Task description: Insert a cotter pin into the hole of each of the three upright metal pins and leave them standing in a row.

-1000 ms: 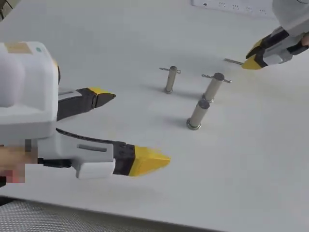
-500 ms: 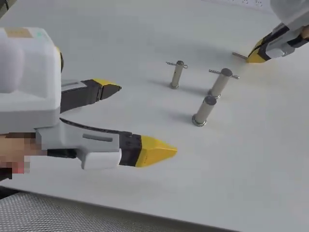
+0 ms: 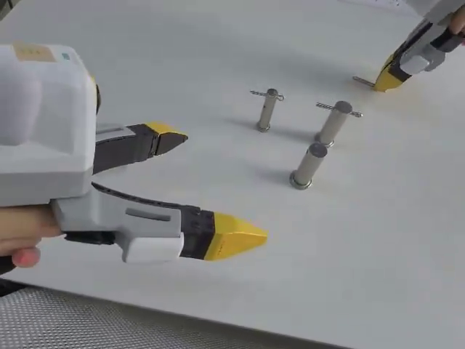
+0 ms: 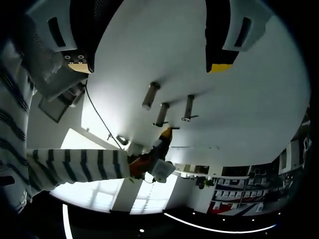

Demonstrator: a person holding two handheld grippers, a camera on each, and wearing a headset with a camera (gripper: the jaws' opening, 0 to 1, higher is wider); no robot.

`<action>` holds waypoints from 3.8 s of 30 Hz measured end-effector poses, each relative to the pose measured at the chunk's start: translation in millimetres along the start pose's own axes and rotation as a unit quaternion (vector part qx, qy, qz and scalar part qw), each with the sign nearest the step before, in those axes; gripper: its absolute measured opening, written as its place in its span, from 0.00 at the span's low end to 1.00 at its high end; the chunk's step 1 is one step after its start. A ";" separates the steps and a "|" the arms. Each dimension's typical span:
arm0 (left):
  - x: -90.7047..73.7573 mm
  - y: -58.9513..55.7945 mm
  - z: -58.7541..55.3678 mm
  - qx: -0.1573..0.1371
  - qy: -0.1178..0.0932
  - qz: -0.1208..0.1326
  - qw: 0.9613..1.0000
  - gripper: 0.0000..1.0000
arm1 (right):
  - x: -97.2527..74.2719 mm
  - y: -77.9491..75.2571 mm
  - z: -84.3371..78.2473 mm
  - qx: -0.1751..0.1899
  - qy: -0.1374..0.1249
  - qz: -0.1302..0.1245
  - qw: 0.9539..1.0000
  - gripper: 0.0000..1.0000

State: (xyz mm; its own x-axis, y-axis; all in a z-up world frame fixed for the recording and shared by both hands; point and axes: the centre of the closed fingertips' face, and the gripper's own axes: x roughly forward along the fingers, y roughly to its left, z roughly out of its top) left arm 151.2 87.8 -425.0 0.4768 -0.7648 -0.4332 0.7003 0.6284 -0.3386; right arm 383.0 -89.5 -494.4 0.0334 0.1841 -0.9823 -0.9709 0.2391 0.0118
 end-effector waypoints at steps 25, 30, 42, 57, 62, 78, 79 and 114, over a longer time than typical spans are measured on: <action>2.8 1.5 1.9 -0.003 -0.008 0.011 1.000 0.90 | 5.5 -7.1 -2.4 -0.001 0.006 0.019 1.000 0.00; 4.0 -1.0 5.8 -0.003 -0.015 0.007 1.000 0.91 | -5.4 1.1 4.5 -0.019 -0.020 0.000 1.000 0.00; 6.9 -6.3 14.3 -0.004 -0.025 -0.005 1.000 0.87 | -43.2 35.5 12.3 -0.067 -0.062 -0.049 0.995 0.00; 13.2 -12.9 33.2 -0.020 -0.047 -0.018 0.999 0.79 | -99.7 77.5 22.6 -0.113 -0.158 -0.149 0.970 0.00; 20.5 -13.5 42.8 -0.024 -0.052 -0.025 0.998 0.76 | -108.3 93.9 26.0 -0.121 -0.183 -0.174 0.960 0.00; 44.7 -24.2 68.4 -0.040 -0.061 -0.064 0.995 0.60 | -111.8 142.5 37.1 -0.161 -0.203 -0.234 0.937 0.00; 45.8 -24.8 70.4 -0.042 -0.062 -0.068 0.995 0.59 | -110.0 147.0 37.8 -0.170 -0.201 -0.235 0.936 0.00; 66.2 -37.8 77.3 -0.079 -0.048 -0.099 0.991 0.00 | -96.4 207.7 67.7 -0.207 -0.242 -0.187 0.930 0.00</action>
State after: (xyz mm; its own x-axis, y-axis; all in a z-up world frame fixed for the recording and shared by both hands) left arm 197.4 2.5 -376.3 0.3930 -0.8803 -0.2658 0.6964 0.4736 -0.5391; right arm 194.1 6.9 -384.7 0.3919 0.5926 -0.7038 -0.8750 0.0037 -0.4841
